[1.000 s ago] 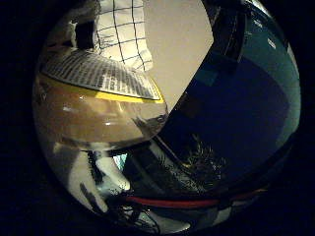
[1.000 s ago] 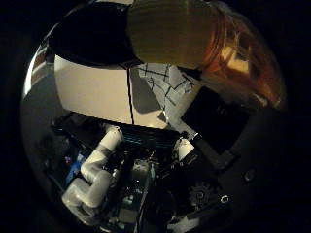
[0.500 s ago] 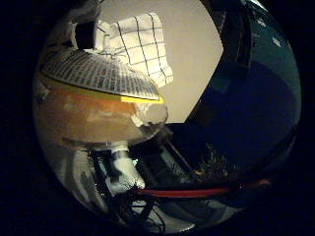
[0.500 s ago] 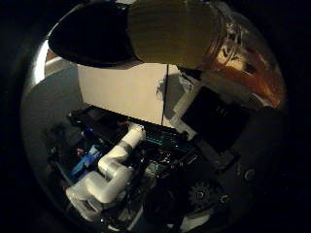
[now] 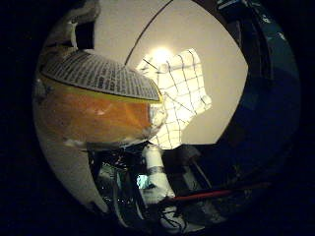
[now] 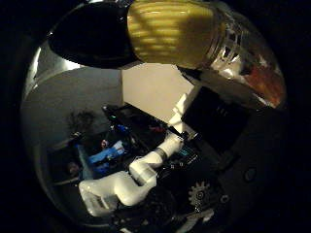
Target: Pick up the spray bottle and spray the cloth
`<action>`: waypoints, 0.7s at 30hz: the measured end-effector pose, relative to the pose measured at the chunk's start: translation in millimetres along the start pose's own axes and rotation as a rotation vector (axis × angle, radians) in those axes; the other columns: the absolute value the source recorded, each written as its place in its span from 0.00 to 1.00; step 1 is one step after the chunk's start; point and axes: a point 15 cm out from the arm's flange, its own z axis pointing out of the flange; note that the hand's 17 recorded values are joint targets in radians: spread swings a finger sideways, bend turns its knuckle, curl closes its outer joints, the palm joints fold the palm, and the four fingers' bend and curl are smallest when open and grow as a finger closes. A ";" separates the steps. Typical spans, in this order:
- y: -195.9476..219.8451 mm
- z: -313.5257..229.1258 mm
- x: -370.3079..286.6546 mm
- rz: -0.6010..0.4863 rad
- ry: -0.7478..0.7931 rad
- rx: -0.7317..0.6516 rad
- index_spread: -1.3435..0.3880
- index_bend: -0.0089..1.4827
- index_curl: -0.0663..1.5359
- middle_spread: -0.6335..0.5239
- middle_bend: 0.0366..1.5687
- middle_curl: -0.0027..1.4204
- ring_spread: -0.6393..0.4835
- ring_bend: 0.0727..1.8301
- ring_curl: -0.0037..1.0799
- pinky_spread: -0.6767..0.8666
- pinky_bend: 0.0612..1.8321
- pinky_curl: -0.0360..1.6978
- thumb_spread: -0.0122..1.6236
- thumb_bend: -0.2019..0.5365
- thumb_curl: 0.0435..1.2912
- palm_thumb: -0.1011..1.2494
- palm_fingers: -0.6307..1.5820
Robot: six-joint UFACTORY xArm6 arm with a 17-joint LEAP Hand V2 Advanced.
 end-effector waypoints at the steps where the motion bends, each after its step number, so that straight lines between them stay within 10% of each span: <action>1: -0.3 1.5 -1.8 -0.002 -0.024 0.004 0.68 0.81 0.42 0.49 0.85 0.41 0.43 0.78 0.52 0.29 0.58 0.59 0.63 0.26 0.45 0.85 0.84; 21: -17.2 31.3 -20.3 -0.136 -0.513 0.218 0.68 0.81 0.43 0.49 0.85 0.41 0.43 0.78 0.52 0.29 0.58 0.60 0.62 0.25 0.49 0.86 0.84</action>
